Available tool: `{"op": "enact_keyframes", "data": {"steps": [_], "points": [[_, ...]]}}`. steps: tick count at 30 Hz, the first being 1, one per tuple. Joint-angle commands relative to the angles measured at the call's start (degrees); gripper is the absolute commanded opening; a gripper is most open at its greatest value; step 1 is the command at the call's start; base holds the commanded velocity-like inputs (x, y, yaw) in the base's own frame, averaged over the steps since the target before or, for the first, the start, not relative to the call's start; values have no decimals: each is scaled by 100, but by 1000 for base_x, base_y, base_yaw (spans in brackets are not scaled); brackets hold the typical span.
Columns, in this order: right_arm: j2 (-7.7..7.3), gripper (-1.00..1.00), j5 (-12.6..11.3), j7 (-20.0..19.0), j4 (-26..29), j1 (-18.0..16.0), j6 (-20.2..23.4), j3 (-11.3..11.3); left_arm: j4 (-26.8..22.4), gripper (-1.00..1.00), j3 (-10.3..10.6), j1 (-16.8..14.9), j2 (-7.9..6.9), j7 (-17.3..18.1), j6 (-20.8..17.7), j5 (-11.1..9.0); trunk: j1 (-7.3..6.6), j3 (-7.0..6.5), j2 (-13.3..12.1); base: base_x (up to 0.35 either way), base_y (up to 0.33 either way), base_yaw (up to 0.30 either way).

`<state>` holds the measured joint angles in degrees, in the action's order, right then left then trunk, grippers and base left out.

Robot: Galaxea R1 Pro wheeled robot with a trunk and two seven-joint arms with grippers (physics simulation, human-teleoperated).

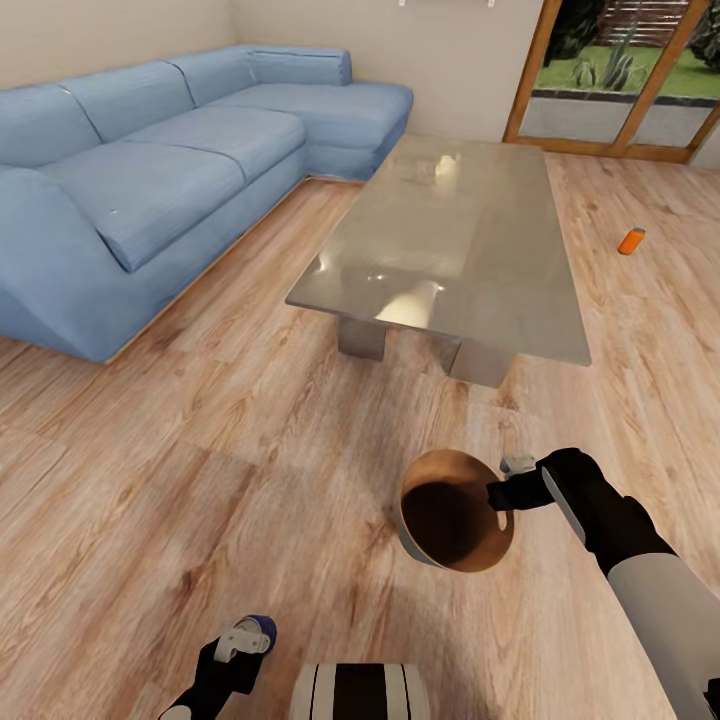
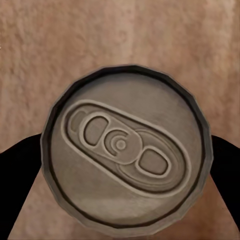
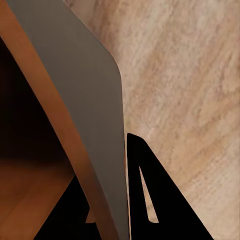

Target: Put the three can of soda from the living room inside the tash can in the kitchen.

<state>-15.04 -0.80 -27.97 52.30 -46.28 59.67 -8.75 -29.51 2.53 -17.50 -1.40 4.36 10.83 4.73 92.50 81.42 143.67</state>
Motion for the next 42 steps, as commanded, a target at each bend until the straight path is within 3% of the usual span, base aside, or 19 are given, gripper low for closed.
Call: {"op": "enact_keyframes", "data": {"steps": [1, 3, 35, 42], "points": [[1, -100, -162, -40, 0, -2, 33, 1, 8, -100, -6, 1, -1, -6, -2, 7, 0, 0, 0, 0, 0, 0], [2, -100, -164, -41, -1, 1, 33, -1, 10, -100, -6, 1, -1, -6, -6, 6, 0, 0, 0, 0, 0, 0], [41, -100, -125, -39, 7, 81, 33, -47, 18, -100, 1, -7, -1, 45, -63, 46, -83, -709, -43, 0, 0, 0], [42, -100, -115, -40, 8, 93, 33, -81, 8, -100, 9, -7, -3, 51, -66, 53, -236, -834, -323, 0, 0, 0]]}}
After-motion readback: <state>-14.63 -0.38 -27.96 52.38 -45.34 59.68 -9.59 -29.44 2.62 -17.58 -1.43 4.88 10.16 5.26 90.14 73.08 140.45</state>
